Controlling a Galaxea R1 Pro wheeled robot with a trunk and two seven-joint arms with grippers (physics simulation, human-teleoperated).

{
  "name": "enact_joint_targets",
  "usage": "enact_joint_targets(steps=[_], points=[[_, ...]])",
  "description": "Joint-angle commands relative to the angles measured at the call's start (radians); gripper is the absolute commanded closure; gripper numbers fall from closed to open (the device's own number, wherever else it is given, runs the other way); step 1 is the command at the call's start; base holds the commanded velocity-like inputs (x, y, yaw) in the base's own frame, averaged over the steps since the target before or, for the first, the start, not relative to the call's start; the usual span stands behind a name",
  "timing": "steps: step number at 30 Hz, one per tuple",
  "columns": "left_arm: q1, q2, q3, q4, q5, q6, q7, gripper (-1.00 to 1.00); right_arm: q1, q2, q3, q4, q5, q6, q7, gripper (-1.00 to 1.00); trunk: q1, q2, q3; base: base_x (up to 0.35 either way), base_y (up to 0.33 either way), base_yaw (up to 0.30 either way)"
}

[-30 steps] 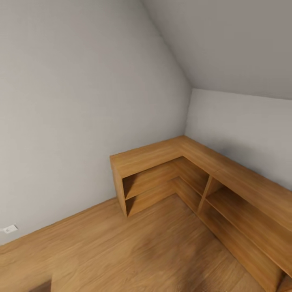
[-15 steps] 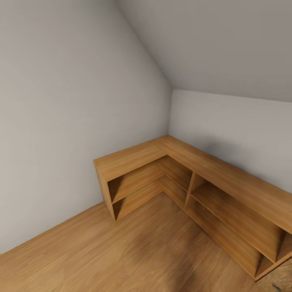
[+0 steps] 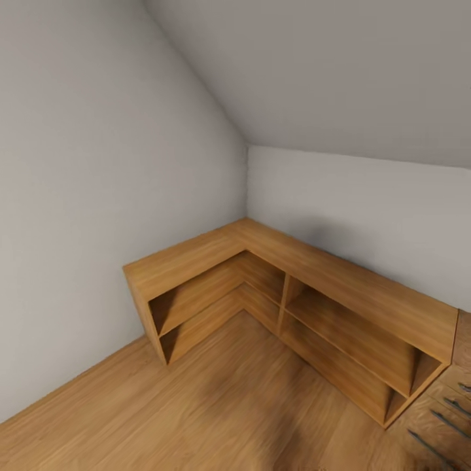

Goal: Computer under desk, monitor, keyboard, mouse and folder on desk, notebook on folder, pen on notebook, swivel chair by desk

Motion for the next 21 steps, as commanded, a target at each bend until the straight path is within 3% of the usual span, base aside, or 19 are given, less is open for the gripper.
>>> enact_joint_targets(steps=[1,6,9,15,16,21], points=[[0.0,0.002,-0.009,-0.001,0.004,-0.002,0.006,-1.0,-0.001,0.0,0.008,0.001,-0.005,-0.002,-0.005,-1.0,0.001,-0.002,-0.002,0.0,0.0,-0.262],[0.0,0.014,-0.009,0.001,0.004,0.001,-0.038,-1.0,-0.001,0.0,0.008,-0.001,-0.007,-0.001,-0.005,-1.0,0.001,-0.002,0.001,0.0,0.0,-0.261],[0.0,0.025,-0.008,0.002,0.004,0.001,-0.114,-1.0,-0.001,0.001,0.008,-0.001,-0.009,-0.001,-0.003,-1.0,0.001,-0.002,0.003,0.0,0.0,-0.261],[0.0,0.035,-0.005,0.002,0.004,-0.001,-0.141,-1.0,-0.001,0.007,0.007,0.0,-0.01,0.003,0.031,-1.0,0.001,-0.002,0.006,0.0,0.005,-0.26],[0.0,0.048,-0.004,0.002,0.005,0.0,-0.148,-1.0,-0.001,0.009,0.005,0.0,-0.012,0.01,0.053,-1.0,0.001,-0.002,0.007,0.117,0.158,-0.259],[0.0,0.051,-0.007,0.003,0.005,0.001,-0.152,-1.0,-0.001,0.008,0.003,0.001,-0.015,0.015,0.061,-1.0,0.001,-0.002,0.01,0.183,0.196,-0.259]])
